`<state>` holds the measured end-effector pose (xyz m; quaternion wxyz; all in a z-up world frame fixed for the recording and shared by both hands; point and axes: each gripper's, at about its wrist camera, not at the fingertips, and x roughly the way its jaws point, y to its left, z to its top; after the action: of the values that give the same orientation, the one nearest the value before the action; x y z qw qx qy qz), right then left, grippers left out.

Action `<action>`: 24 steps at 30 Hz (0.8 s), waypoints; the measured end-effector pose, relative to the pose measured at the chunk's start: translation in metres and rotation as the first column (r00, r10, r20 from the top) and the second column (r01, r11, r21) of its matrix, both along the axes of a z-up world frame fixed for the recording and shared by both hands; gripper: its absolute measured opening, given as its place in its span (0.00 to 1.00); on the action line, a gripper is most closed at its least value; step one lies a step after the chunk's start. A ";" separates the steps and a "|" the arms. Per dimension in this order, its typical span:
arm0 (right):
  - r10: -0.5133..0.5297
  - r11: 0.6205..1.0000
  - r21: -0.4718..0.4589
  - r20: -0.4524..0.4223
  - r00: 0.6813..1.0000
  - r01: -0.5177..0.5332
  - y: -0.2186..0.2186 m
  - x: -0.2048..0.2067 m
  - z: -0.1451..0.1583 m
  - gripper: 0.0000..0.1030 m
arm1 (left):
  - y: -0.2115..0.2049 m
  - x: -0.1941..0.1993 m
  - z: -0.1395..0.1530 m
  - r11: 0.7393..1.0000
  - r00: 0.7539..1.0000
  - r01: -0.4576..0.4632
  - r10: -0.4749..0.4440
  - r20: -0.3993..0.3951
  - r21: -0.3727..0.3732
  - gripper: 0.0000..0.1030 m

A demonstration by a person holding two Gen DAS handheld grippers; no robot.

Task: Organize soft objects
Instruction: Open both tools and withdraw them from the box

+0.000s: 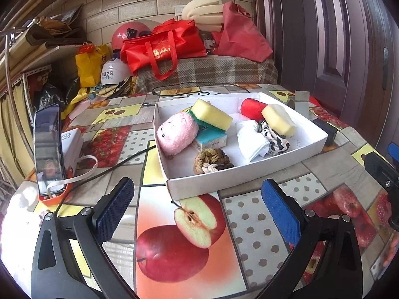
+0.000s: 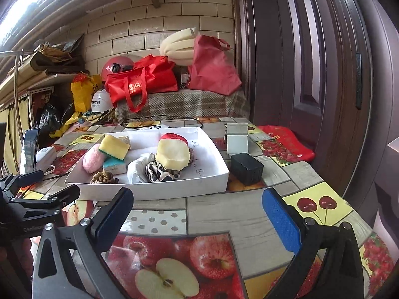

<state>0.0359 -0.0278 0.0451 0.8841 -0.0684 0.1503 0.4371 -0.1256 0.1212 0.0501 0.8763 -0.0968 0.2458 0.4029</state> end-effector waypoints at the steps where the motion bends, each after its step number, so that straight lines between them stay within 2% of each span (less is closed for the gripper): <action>1: -0.011 1.000 0.000 -0.009 1.000 0.011 -0.002 0.000 0.000 1.00 | -0.004 -0.002 0.001 1.000 1.000 -0.017 0.017 -0.002 0.013 1.00; 6: -0.137 0.990 0.008 0.005 0.991 0.137 -0.012 -0.001 -0.001 1.00 | -0.017 -0.008 0.004 0.999 1.000 0.013 -0.014 0.023 0.045 1.00; 11: -0.144 0.990 0.004 -0.009 0.990 0.144 -0.012 0.002 -0.002 1.00 | -0.017 -0.007 0.010 0.999 0.999 0.032 -0.033 0.033 0.027 1.00; 16: -0.136 0.991 0.013 -0.029 0.990 0.136 -0.013 0.005 -0.003 1.00 | -0.021 -0.002 0.040 0.996 1.000 -0.013 0.011 0.021 0.084 1.00; 24: -0.138 0.990 0.010 -0.025 0.990 0.139 -0.014 0.001 -0.004 1.00 | -0.028 -0.003 0.056 1.000 1.000 0.005 -0.006 0.022 0.027 1.00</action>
<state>0.0369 -0.0422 0.0406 0.9108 -0.0474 0.1632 0.3762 -0.1282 0.0932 0.1063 0.8813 -0.0888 0.2310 0.4027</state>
